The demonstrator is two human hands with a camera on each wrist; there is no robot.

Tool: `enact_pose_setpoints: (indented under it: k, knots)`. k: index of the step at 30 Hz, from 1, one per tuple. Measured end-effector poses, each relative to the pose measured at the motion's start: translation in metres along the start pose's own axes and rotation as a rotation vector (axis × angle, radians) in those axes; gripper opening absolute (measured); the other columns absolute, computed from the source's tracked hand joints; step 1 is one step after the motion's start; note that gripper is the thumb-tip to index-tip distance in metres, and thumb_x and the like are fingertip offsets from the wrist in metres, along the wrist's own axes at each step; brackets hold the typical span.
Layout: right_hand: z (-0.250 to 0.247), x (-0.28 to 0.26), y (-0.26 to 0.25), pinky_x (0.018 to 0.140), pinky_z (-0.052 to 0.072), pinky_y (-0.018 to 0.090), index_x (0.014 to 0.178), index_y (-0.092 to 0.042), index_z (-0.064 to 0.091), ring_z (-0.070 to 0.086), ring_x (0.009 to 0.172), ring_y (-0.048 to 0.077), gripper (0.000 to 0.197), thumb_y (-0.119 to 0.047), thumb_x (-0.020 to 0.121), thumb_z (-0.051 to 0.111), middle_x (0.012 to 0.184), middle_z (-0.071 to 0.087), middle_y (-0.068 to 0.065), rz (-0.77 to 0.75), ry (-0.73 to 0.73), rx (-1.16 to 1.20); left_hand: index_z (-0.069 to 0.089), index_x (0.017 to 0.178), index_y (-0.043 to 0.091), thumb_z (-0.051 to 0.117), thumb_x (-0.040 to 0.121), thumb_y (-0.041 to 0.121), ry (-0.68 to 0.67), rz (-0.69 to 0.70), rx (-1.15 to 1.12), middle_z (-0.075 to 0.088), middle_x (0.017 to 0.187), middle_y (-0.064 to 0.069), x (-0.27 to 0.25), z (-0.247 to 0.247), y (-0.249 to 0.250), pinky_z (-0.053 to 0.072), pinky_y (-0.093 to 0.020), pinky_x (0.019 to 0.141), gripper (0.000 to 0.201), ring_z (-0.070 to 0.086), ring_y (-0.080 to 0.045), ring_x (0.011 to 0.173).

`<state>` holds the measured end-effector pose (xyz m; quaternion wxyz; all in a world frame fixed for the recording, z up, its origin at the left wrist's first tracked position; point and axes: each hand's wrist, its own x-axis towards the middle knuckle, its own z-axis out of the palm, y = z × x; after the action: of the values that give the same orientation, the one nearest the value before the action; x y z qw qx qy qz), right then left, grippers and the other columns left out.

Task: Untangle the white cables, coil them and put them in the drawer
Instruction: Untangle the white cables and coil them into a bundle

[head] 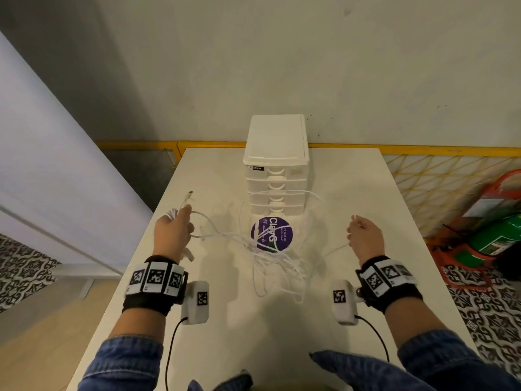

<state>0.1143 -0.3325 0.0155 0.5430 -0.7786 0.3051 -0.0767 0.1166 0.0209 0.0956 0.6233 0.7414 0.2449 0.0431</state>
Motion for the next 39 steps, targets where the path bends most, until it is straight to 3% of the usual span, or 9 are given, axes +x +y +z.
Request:
enact_pose_setpoints:
  k: [3, 5, 7, 9, 17, 25, 30, 34, 39]
  knots:
    - [0.016, -0.029, -0.011, 0.107, 0.031, 0.038, 0.139, -0.008, 0.039, 0.040, 0.127, 0.031, 0.051, -0.024, 0.092, 0.052, 0.138, 0.043, 0.016, -0.377, 0.052, -0.302, 0.050, 0.073, 0.014, 0.056, 0.093, 0.027, -0.109, 0.048, -0.054, 0.048, 0.059, -0.002, -0.015, 0.019, 0.011, 0.032, -0.026, 0.049, 0.025, 0.037, -0.014, 0.047]
    - [0.026, -0.057, -0.029, 0.109, 0.030, 0.034, 0.139, -0.015, 0.041, 0.040, 0.129, 0.021, 0.053, -0.032, 0.091, 0.056, 0.140, 0.045, 0.007, -0.680, -0.186, -0.307, 0.046, 0.067, 0.015, 0.055, 0.094, 0.024, -0.167, 0.090, -0.081, 0.045, 0.055, -0.002, -0.022, 0.029, 0.017, 0.029, -0.024, 0.045, 0.030, 0.034, -0.012, 0.043]
    - [0.039, -0.077, -0.035, 0.110, 0.027, 0.031, 0.139, -0.024, 0.041, 0.036, 0.129, 0.010, 0.065, -0.048, 0.083, 0.062, 0.141, 0.042, -0.006, -0.586, -0.683, -0.424, 0.044, 0.064, 0.016, 0.055, 0.094, 0.024, -0.184, 0.117, -0.097, 0.044, 0.052, 0.001, -0.026, 0.034, 0.022, 0.029, -0.021, 0.043, 0.033, 0.034, -0.010, 0.040]
    - [0.049, -0.084, -0.022, 0.108, 0.029, 0.031, 0.132, -0.021, 0.050, 0.041, 0.124, 0.008, 0.068, -0.054, 0.076, 0.067, 0.131, 0.047, -0.012, -0.487, -0.908, -0.619, 0.043, 0.064, 0.017, 0.055, 0.095, 0.025, -0.177, 0.129, -0.129, 0.042, 0.047, 0.006, -0.025, 0.033, 0.025, 0.030, -0.018, 0.041, 0.034, 0.034, -0.006, 0.039]
    - [0.032, -0.056, -0.005, 0.079, 0.045, 0.023, 0.102, -0.015, 0.071, 0.061, 0.085, 0.014, 0.017, -0.019, 0.087, 0.063, 0.096, 0.068, 0.000, -0.592, -0.543, -0.354, 0.048, 0.081, 0.016, 0.055, 0.094, 0.027, 0.031, 0.087, -0.275, 0.046, 0.064, 0.001, -0.014, 0.006, 0.021, 0.035, -0.019, 0.048, 0.019, 0.043, -0.008, 0.052]
    - [-0.007, -0.021, 0.002, 0.048, 0.047, 0.021, 0.089, -0.004, 0.070, 0.059, 0.052, 0.018, 0.011, -0.005, 0.087, 0.059, 0.068, 0.063, 0.010, -0.164, -0.161, 0.153, 0.047, 0.085, 0.014, 0.056, 0.094, 0.029, 0.061, 0.091, -0.254, 0.046, 0.065, -0.001, -0.008, 0.004, 0.020, 0.036, -0.018, 0.048, 0.020, 0.043, -0.009, 0.053]
    - [-0.012, -0.022, 0.006, 0.074, 0.052, 0.026, 0.111, -0.012, 0.068, 0.068, 0.078, 0.015, 0.026, -0.023, 0.088, 0.063, 0.096, 0.071, 0.006, -0.201, -0.426, -0.253, 0.049, 0.071, 0.015, 0.054, 0.095, 0.033, -0.122, 0.061, -0.106, 0.051, 0.057, -0.002, -0.013, 0.008, 0.025, 0.033, -0.022, 0.049, 0.030, 0.039, -0.011, 0.046]
    - [-0.010, -0.033, -0.024, 0.097, 0.047, 0.036, 0.126, -0.014, 0.056, 0.060, 0.107, 0.020, 0.034, -0.019, 0.093, 0.054, 0.122, 0.062, 0.009, -0.286, -0.414, -0.126, 0.058, 0.088, 0.005, 0.049, 0.095, 0.044, -0.278, 0.133, 0.108, 0.072, 0.070, -0.004, -0.019, 0.012, 0.030, 0.032, -0.019, 0.044, 0.041, 0.036, -0.011, 0.044]
    - [0.014, -0.072, -0.084, 0.104, 0.035, 0.021, 0.142, -0.022, 0.036, 0.042, 0.124, 0.004, 0.076, -0.039, 0.077, 0.071, 0.138, 0.044, -0.005, -0.656, -0.484, -0.123, 0.065, 0.090, 0.002, 0.049, 0.092, 0.052, -0.455, 0.170, 0.263, 0.074, 0.079, -0.009, -0.035, 0.029, 0.042, 0.029, -0.023, 0.047, 0.053, 0.034, -0.015, 0.048]
